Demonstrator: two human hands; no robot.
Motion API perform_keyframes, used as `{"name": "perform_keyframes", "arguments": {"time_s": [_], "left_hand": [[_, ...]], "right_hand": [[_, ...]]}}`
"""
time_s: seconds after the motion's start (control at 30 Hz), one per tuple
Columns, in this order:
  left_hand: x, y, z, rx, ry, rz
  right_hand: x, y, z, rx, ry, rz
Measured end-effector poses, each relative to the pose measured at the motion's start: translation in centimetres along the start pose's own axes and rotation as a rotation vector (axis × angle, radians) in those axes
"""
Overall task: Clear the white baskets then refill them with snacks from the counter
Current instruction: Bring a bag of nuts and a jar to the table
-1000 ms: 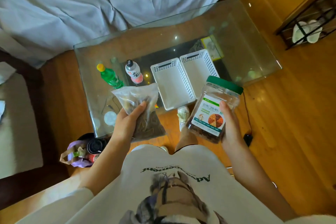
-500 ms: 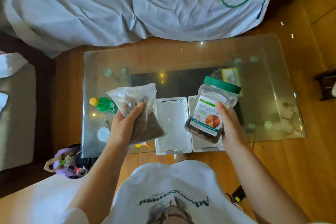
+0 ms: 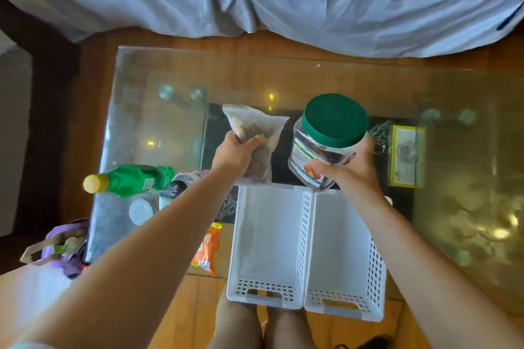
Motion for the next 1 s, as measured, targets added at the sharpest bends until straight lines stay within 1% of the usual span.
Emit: {"name": "perform_keyframes", "arguments": {"time_s": [0.1,0.2,0.27,0.47,0.67,0.73,0.8,0.87,1.0], "left_hand": [[4.0,-1.2,2.3,0.183,-0.01,0.06],[7.1,-2.3,4.0,0.162,-0.013,0.013],[8.5,-3.0,5.1,0.133,-0.022,-0.025],[10.8,-4.7,7.1,0.146,-0.039,-0.075],[10.9,-5.6,6.9,0.3,-0.027,-0.077],[10.8,-5.6,7.0,0.35,-0.039,-0.057],[10.4,-5.3,6.8,0.453,-0.004,-0.031],[9.9,-5.0,6.3,0.533,0.012,-0.051],[8.7,-4.7,5.9,0.456,-0.076,-0.129]], "right_hand": [[2.9,2.3,1.3,-0.094,-0.061,-0.046],[4.6,4.4,2.2,-0.134,-0.192,-0.072],[5.3,5.6,2.6,-0.156,-0.232,-0.091],[6.6,8.5,2.5,-0.123,-0.235,-0.054],[6.5,10.1,1.9,-0.209,-0.296,-0.031],[6.7,10.6,1.4,-0.212,-0.28,0.002],[6.7,10.9,0.9,-0.236,-0.274,0.031],[6.3,11.0,0.5,-0.248,-0.271,0.071],[5.1,10.7,0.2,-0.209,-0.248,0.16]]}}
Point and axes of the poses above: each hand's wrist, its own x-axis towards the middle knuckle, its own z-axis out of the palm, y = z × x, the point moved 5 cm from there along x, towards the middle knuckle, and after that the axes turned 9 degrees about y, right-handed, at the moved point
